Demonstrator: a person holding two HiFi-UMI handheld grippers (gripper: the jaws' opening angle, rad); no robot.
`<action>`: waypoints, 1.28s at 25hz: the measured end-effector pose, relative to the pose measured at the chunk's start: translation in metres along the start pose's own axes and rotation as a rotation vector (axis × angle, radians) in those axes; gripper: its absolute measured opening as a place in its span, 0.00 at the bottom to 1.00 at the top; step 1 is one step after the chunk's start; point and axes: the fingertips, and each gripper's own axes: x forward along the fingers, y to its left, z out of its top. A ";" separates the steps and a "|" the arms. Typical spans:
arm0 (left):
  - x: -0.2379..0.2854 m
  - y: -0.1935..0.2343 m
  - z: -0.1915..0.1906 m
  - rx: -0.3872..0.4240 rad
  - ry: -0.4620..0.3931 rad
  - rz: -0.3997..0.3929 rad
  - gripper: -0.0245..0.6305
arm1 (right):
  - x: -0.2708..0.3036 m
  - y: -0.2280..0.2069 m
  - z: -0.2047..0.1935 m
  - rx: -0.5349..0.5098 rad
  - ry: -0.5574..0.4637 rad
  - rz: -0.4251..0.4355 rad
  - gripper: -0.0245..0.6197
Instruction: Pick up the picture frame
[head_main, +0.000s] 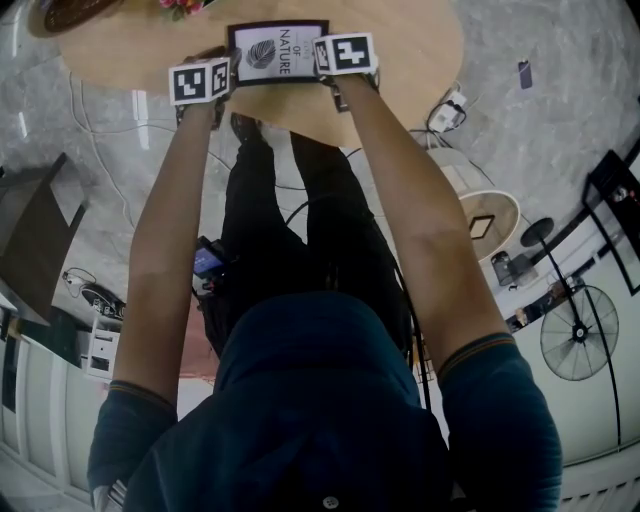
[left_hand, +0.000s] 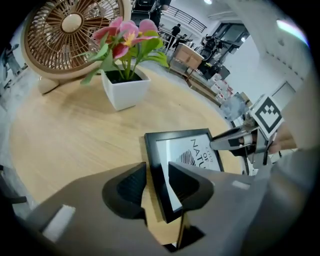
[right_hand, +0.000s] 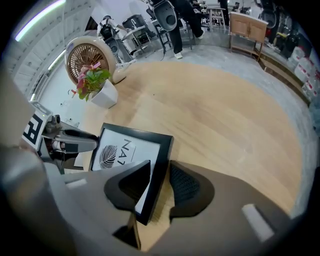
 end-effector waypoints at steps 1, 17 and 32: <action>0.003 -0.002 -0.002 0.006 0.008 0.001 0.25 | 0.000 -0.001 0.000 -0.001 -0.003 -0.012 0.20; -0.028 -0.015 0.011 0.020 -0.029 0.012 0.15 | -0.036 0.007 0.008 0.092 -0.094 -0.024 0.17; -0.202 -0.075 0.126 0.202 -0.364 -0.023 0.15 | -0.225 0.060 0.088 0.042 -0.516 -0.070 0.17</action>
